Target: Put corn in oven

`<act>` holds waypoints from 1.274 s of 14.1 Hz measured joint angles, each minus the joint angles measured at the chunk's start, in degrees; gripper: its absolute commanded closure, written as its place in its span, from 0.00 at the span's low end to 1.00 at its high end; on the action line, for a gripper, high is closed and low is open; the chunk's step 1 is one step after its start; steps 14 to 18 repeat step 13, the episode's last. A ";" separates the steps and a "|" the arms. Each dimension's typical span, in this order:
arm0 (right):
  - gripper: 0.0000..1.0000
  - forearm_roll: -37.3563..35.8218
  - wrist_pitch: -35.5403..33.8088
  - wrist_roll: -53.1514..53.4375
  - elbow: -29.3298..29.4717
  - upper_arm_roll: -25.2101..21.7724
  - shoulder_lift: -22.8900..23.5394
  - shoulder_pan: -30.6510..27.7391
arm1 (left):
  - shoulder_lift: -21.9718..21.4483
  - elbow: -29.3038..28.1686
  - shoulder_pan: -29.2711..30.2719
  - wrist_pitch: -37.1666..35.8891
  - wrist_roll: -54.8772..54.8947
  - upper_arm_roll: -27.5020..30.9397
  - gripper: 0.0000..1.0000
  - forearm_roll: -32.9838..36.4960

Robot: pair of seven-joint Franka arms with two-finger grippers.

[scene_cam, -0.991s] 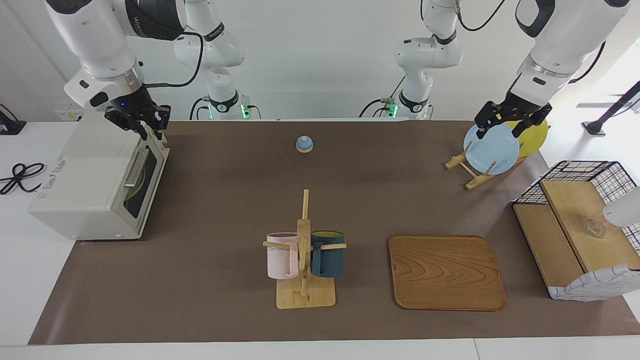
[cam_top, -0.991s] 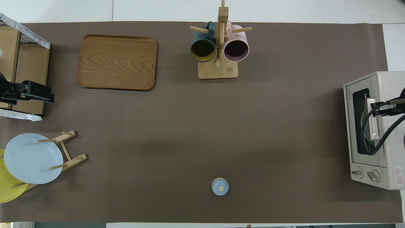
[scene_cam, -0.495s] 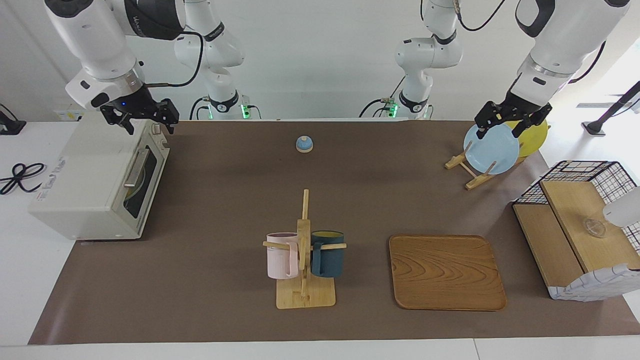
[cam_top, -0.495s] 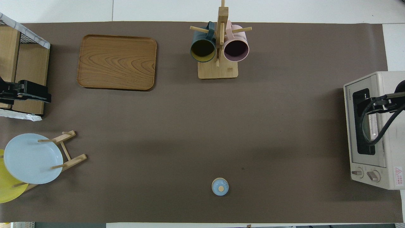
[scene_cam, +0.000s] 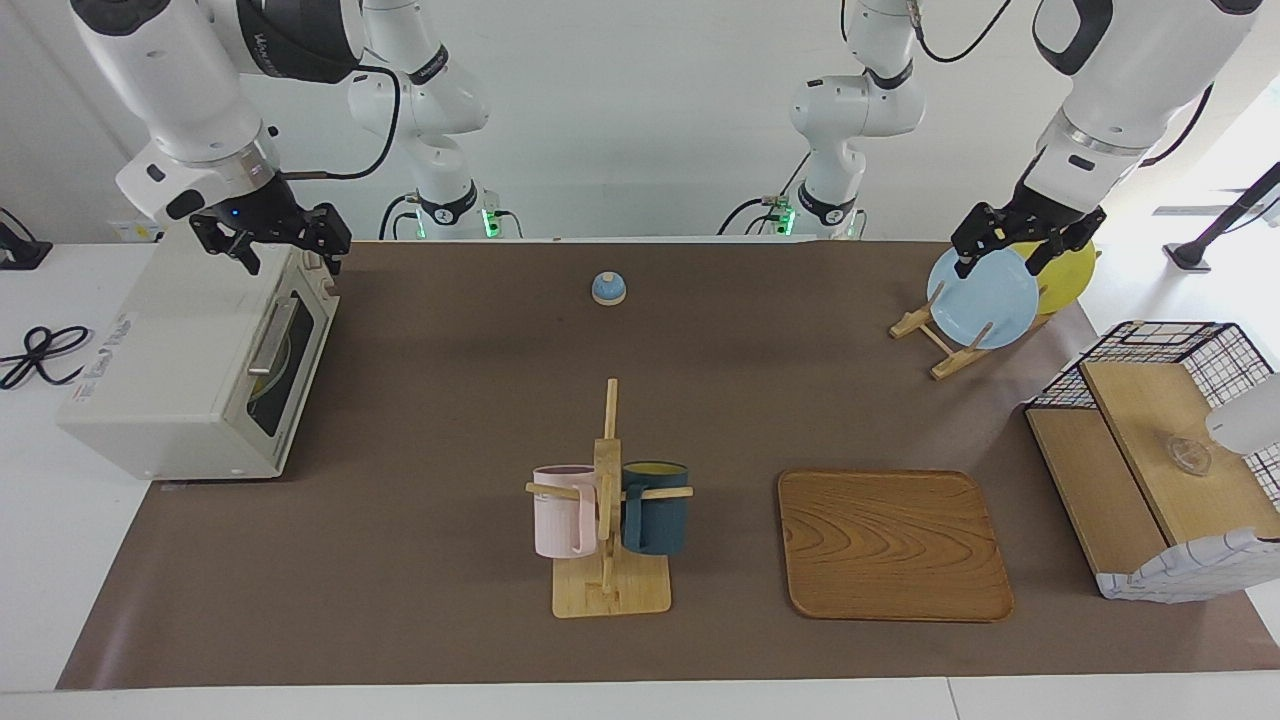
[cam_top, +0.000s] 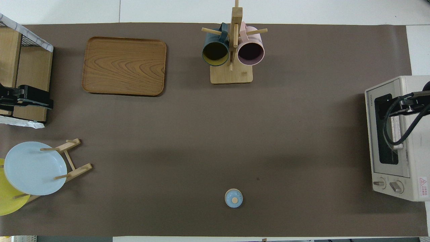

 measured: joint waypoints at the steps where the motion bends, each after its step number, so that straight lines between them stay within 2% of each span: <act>1: 0.00 0.00 -0.02 0.00 0.09 -0.03 -0.01 0.25 | 0.00 0.00 0.00 0.00 0.00 0.00 0.00 0.00; 18: 0.00 0.03 -0.17 0.00 0.11 -1.55 -0.02 0.32 | 0.00 0.00 0.02 0.00 0.00 0.00 0.00 0.00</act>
